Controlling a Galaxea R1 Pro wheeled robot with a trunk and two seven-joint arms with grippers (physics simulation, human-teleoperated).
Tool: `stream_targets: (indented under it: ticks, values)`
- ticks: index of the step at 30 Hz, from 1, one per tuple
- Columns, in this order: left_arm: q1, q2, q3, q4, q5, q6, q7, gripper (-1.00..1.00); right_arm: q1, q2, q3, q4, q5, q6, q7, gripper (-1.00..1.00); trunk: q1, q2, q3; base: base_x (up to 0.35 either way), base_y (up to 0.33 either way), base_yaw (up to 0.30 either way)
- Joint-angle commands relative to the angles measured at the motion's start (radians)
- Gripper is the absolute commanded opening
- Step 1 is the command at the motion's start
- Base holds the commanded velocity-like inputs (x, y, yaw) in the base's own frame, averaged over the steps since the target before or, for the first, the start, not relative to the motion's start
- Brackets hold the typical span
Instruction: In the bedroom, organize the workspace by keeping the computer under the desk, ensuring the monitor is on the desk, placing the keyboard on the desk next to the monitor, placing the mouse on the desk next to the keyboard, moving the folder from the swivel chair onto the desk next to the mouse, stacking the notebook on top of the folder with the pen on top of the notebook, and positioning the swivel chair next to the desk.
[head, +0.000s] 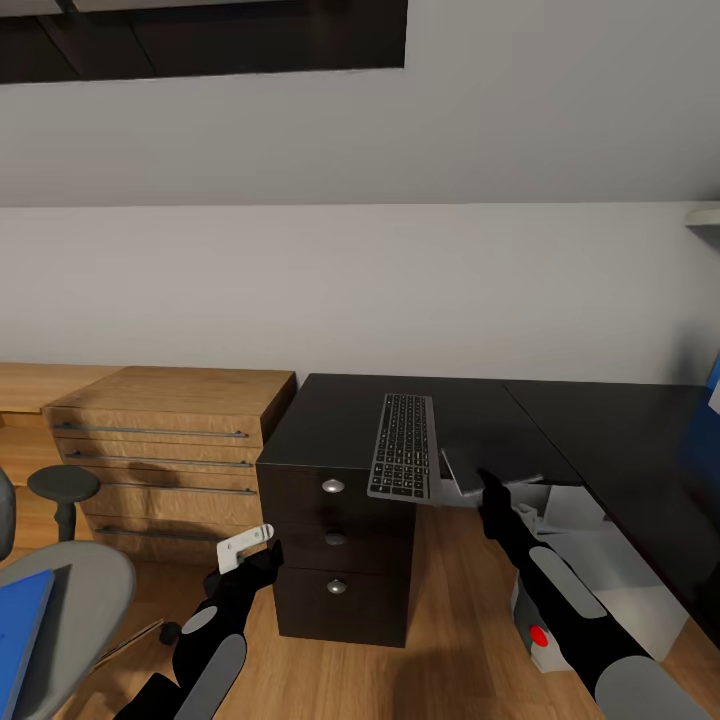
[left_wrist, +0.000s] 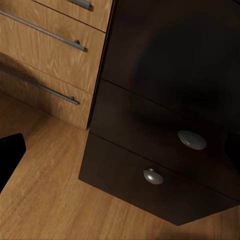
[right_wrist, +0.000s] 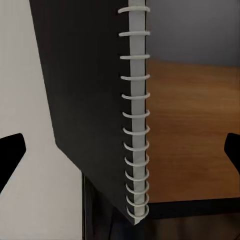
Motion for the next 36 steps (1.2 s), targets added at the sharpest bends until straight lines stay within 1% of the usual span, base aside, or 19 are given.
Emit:
stream_targets:
  ticks: [1, 36]
  values:
    - [-0.001, 0.001, -0.002, -0.001, 0.005, 0.003, 0.008, 1.00, -0.001, -0.001, 0.003, 0.000, -0.010, 0.000, 0.004, 1.00, 0.000, -0.001, -0.001, 0.000, 0.000, 0.000]
    - [-0.001, 0.001, -0.003, 0.000, 0.006, 0.003, 0.008, 1.00, -0.001, -0.002, 0.002, -0.001, -0.010, 0.000, 0.007, 1.00, 0.000, -0.001, -0.001, 0.000, 0.000, 0.000]
